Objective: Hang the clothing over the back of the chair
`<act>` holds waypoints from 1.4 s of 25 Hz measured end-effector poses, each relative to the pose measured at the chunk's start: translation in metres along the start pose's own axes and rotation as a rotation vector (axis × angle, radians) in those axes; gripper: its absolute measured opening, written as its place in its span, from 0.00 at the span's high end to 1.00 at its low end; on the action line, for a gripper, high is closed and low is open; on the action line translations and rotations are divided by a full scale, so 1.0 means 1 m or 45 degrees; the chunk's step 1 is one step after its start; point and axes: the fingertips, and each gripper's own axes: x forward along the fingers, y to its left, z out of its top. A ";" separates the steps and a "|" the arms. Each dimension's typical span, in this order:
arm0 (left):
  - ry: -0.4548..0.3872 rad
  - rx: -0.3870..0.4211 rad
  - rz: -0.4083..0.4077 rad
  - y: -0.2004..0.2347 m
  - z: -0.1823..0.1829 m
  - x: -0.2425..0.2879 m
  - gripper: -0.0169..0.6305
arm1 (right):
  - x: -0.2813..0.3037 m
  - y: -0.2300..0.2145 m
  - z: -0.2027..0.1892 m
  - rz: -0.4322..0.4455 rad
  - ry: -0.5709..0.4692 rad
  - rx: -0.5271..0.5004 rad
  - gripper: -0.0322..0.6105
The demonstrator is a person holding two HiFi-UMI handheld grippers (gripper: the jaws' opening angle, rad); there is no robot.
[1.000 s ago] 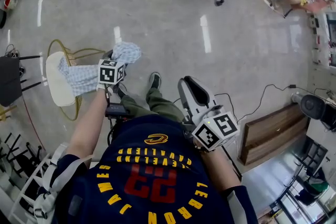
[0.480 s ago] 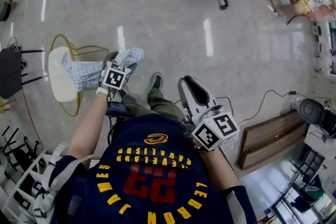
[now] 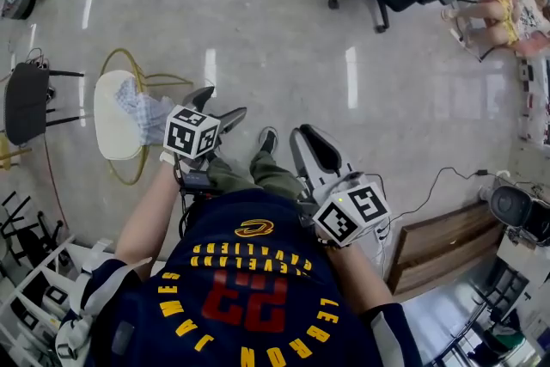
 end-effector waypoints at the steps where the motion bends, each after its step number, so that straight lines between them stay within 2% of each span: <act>1: -0.045 -0.008 -0.011 -0.004 0.008 -0.012 0.35 | 0.003 0.005 -0.001 0.014 0.002 -0.002 0.84; 7: -0.406 -0.057 -0.115 -0.025 0.063 -0.101 0.37 | 0.029 0.045 -0.007 0.118 0.022 -0.015 0.84; 11: -0.594 -0.075 -0.103 -0.024 0.078 -0.164 0.51 | 0.051 0.076 -0.011 0.207 0.039 -0.043 0.84; 15: -0.731 -0.098 -0.095 -0.024 0.082 -0.225 0.72 | 0.069 0.108 -0.017 0.268 0.057 -0.062 0.84; 18: -0.829 -0.104 -0.045 -0.020 0.086 -0.266 0.87 | 0.085 0.130 -0.019 0.315 0.082 -0.076 0.84; 22: -0.972 -0.183 0.020 -0.008 0.080 -0.320 0.97 | 0.107 0.166 -0.027 0.389 0.107 -0.105 0.84; 27: -1.082 -0.275 0.055 0.001 0.060 -0.365 0.97 | 0.125 0.209 -0.043 0.473 0.147 -0.139 0.84; 35: -1.117 -0.345 0.077 0.022 0.033 -0.396 0.97 | 0.144 0.254 -0.064 0.565 0.187 -0.191 0.84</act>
